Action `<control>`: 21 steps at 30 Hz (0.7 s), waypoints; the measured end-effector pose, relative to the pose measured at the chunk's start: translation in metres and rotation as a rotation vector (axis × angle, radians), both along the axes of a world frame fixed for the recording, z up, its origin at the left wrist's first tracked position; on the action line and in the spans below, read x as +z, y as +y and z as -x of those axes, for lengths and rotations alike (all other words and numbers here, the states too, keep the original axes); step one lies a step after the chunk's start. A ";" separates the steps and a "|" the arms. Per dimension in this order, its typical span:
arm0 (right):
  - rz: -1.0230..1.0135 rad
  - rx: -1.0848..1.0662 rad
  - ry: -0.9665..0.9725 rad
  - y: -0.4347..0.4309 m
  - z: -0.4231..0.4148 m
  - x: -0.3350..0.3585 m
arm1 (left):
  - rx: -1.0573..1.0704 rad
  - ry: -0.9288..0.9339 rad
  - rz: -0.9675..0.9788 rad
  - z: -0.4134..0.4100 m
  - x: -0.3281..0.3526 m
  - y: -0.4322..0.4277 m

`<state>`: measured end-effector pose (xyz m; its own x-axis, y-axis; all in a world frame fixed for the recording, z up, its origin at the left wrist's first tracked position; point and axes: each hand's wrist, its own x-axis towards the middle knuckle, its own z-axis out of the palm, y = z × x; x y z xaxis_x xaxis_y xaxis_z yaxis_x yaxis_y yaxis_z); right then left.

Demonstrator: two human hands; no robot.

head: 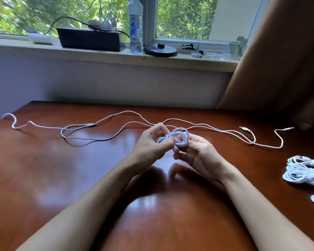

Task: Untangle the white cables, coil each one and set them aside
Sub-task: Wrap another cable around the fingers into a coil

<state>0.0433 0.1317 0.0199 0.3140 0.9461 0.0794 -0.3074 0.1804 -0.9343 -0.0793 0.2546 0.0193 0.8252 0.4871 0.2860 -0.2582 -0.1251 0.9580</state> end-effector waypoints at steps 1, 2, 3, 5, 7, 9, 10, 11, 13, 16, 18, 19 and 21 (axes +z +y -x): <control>0.006 0.005 0.028 0.001 0.001 0.000 | -0.010 -0.007 -0.002 0.000 0.001 -0.001; 0.012 0.005 0.048 0.001 0.002 0.000 | -0.018 -0.012 -0.003 0.001 0.002 -0.003; 0.014 0.002 0.064 0.002 0.002 0.000 | -0.021 -0.016 -0.004 0.000 0.003 -0.004; 0.003 -0.006 0.094 0.004 0.001 -0.001 | -0.002 -0.016 -0.003 0.000 0.004 -0.006; -0.004 -0.024 0.097 0.005 0.000 -0.001 | 0.025 -0.008 0.009 -0.001 0.004 -0.005; 0.001 -0.065 0.070 0.007 0.000 -0.001 | 0.025 0.006 0.036 -0.001 0.004 -0.003; 0.004 -0.096 0.063 0.008 -0.001 -0.002 | 0.016 0.011 0.048 -0.001 0.004 -0.002; 0.006 -0.127 0.063 0.009 -0.001 -0.002 | 0.009 0.014 0.057 -0.001 0.003 -0.002; 0.002 -0.158 0.079 0.010 -0.002 -0.002 | -0.001 0.013 0.073 -0.001 0.003 -0.001; 0.003 -0.166 0.094 0.009 -0.001 0.000 | 0.010 0.011 0.101 -0.003 0.001 -0.002; 0.011 -0.179 0.078 0.008 -0.002 0.002 | 0.038 0.028 0.104 -0.005 -0.001 -0.002; 0.019 -0.187 0.055 0.008 -0.001 0.003 | 0.047 0.032 0.105 -0.005 -0.002 -0.002; 0.023 -0.228 0.028 0.009 0.000 0.002 | 0.058 0.027 0.112 -0.006 -0.004 0.000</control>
